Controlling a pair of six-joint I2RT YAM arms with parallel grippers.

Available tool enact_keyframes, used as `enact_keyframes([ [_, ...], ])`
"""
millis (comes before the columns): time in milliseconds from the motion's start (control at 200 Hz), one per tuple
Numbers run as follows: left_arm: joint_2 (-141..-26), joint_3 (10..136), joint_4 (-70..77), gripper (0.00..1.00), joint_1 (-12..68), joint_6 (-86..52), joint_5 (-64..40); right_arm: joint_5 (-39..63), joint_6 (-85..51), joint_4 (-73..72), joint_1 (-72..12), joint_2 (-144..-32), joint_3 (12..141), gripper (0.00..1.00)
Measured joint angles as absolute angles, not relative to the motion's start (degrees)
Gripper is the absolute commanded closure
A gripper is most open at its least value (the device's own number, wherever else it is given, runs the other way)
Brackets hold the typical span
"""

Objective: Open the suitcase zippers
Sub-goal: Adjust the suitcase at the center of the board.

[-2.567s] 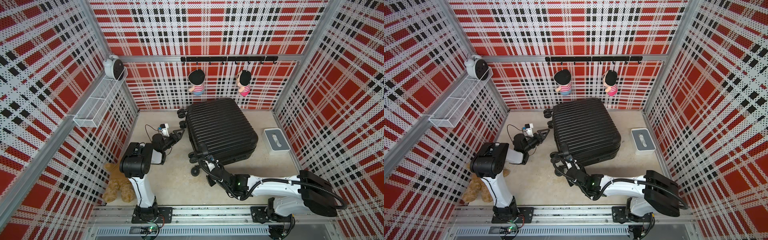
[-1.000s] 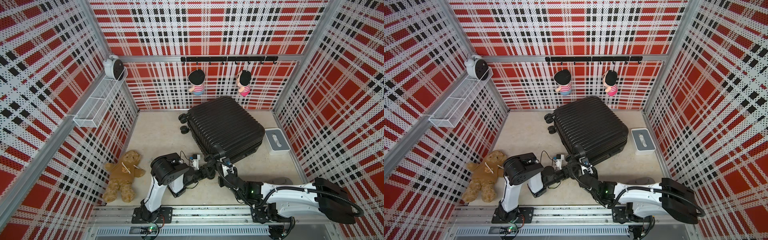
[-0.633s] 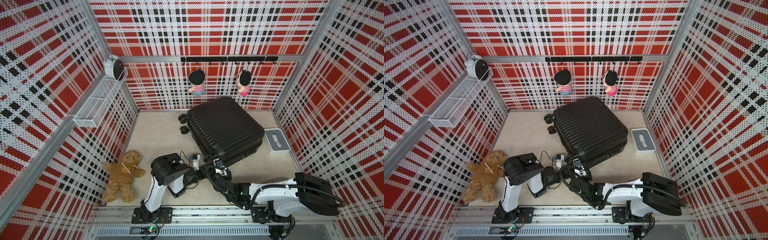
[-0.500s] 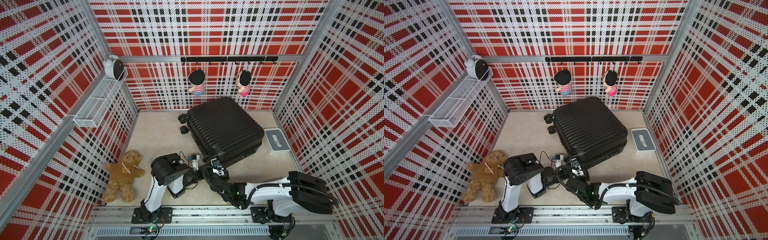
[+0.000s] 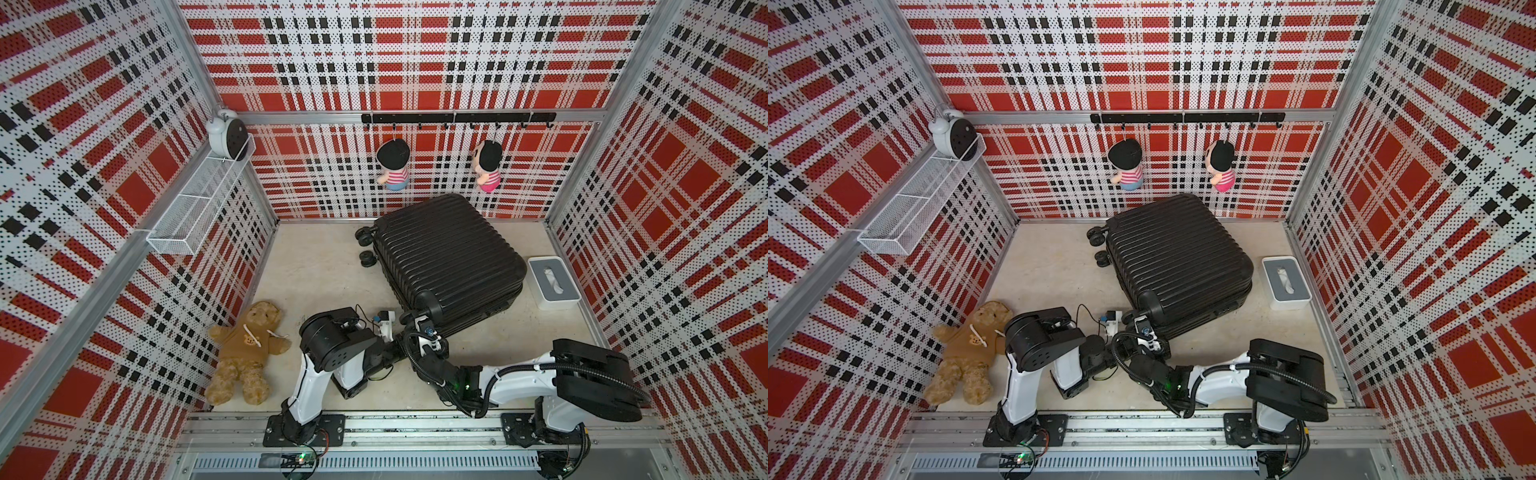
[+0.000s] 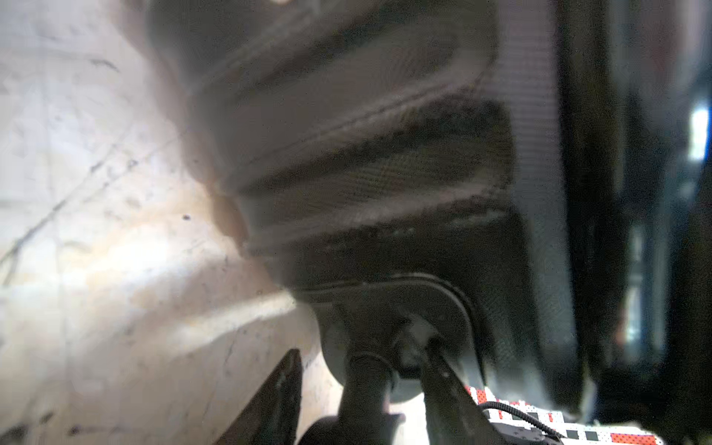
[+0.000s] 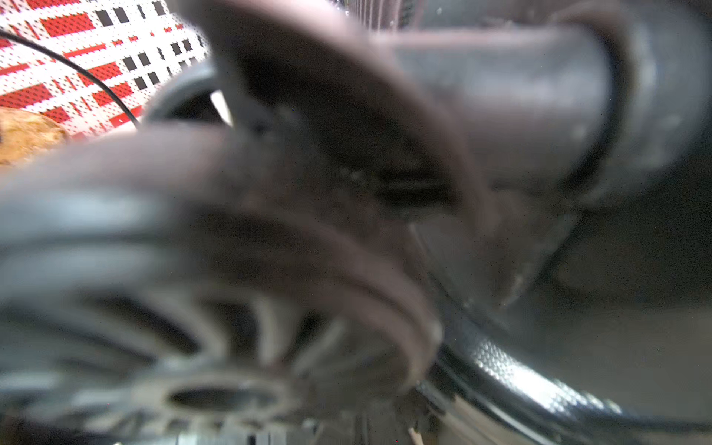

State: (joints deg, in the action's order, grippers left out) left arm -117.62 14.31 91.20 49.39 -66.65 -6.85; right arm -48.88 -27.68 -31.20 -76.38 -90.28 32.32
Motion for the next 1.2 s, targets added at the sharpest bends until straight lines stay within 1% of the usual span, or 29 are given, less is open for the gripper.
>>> enact_keyframes([
  [35, -117.3, 13.8, 91.2, 0.41, 49.3, -66.7, -7.0, -46.6, -27.7, -31.0, -76.4, -90.0, 32.3, 0.64],
  [80, -116.9, 13.0, 91.2, 0.38, 49.0, -67.3, -7.1, -46.3, -28.2, -31.0, -76.7, -89.1, 32.3, 0.52],
  [110, -116.4, 12.4, 91.2, 0.36, 48.9, -67.3, -7.2, -44.6, -28.3, -30.7, -76.8, -87.6, 32.2, 0.46],
  [145, -115.9, 11.8, 91.2, 0.34, 48.8, -67.3, -7.3, -42.5, -28.3, -30.3, -77.1, -86.0, 32.2, 0.42],
  [235, -114.6, 10.2, 91.2, 0.3, 48.6, -67.5, -7.4, -38.2, -28.4, -27.7, -78.2, -81.3, 31.5, 0.41],
  [256, -114.3, 9.8, 91.2, 0.3, 48.5, -67.5, -7.5, -37.3, -28.4, -26.8, -78.4, -80.1, 31.4, 0.36],
  [331, -113.3, 7.9, 91.2, 0.28, 48.2, -67.6, -7.4, -34.1, -28.2, -23.2, -78.6, -75.2, 30.7, 0.28],
  [431, -111.6, 4.9, 91.2, 0.26, 47.9, -67.9, -7.1, -30.5, -28.1, -18.3, -78.4, -67.7, 30.2, 0.29],
  [536, -110.3, 3.4, 91.2, 0.24, 47.9, -68.0, -6.5, -26.3, -28.4, -13.1, -76.6, -59.9, 30.5, 0.32],
  [646, -108.9, 2.9, 91.2, 0.22, 47.9, -67.3, -5.4, -22.3, -29.7, -7.7, -71.1, -53.5, 32.4, 0.32],
  [751, -107.5, 2.0, 91.2, 0.22, 48.6, -65.5, -3.7, -18.2, -31.2, -4.3, -64.0, -49.5, 34.3, 0.34],
  [872, -104.3, 0.3, 90.1, 0.21, 50.1, -62.1, -0.3, -12.9, -32.9, -1.6, -55.5, -49.2, 36.3, 0.35],
  [972, -98.6, 0.3, 86.8, 0.21, 51.0, -57.7, 3.2, -8.2, -33.8, 0.4, -50.0, -51.0, 38.0, 0.36],
  [1107, -89.8, 1.5, 79.2, 0.22, 52.2, -49.5, 8.0, -2.2, -34.1, 2.0, -45.9, -55.3, 41.6, 0.36],
  [1202, -86.9, 5.2, 73.2, 0.24, 53.8, -43.3, 10.9, 0.7, -34.1, 2.3, -44.3, -57.4, 43.5, 0.37],
])
